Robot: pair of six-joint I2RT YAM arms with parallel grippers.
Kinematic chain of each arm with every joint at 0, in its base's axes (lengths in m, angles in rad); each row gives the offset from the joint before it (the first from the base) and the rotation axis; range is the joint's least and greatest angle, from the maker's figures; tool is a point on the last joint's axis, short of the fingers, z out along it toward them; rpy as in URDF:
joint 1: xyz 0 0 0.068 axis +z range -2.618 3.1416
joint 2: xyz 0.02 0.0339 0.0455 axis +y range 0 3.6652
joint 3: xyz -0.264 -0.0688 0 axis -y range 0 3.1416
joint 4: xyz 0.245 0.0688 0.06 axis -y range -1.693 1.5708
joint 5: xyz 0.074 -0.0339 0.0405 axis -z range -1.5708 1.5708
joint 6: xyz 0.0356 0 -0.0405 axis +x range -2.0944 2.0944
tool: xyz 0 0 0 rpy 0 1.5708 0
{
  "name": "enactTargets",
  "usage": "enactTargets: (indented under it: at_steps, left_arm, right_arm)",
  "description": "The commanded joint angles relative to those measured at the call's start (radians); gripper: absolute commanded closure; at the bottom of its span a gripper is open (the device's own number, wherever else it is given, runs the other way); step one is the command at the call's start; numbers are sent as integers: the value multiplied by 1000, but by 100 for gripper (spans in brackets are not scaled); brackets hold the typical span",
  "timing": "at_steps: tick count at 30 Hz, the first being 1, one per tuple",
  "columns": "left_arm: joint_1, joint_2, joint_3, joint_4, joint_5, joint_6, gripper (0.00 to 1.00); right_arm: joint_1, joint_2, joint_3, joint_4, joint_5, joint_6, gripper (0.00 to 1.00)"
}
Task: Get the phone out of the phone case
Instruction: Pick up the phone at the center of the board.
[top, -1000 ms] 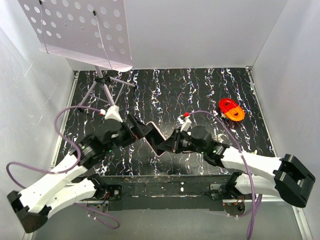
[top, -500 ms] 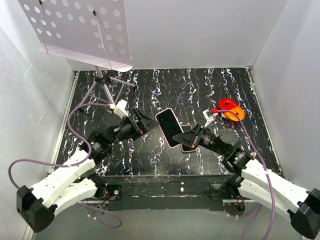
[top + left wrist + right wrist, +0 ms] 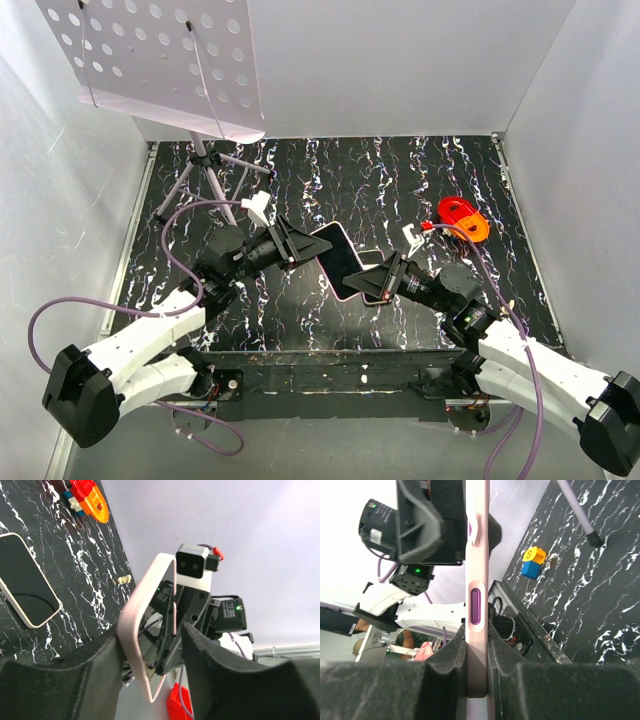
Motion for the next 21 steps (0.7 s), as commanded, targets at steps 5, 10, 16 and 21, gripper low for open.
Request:
enactTargets:
  at_steps: [5,10,16,21]
  left_arm:
    - [-1,67,59,79,106,33,82]
    - [15,135,209,-68,292,204,100]
    - [18,221,354,-304,618,430,100]
    - [19,209,372,-334,742,471,100]
  right_arm:
    - [0,9,23,170,-91,40,99]
    - [-10,8,266,-467,-144,-301,75]
    - [-52,33,484,-860,-261,-590,27]
    - [-82,118,592,-871,-482,-638,30]
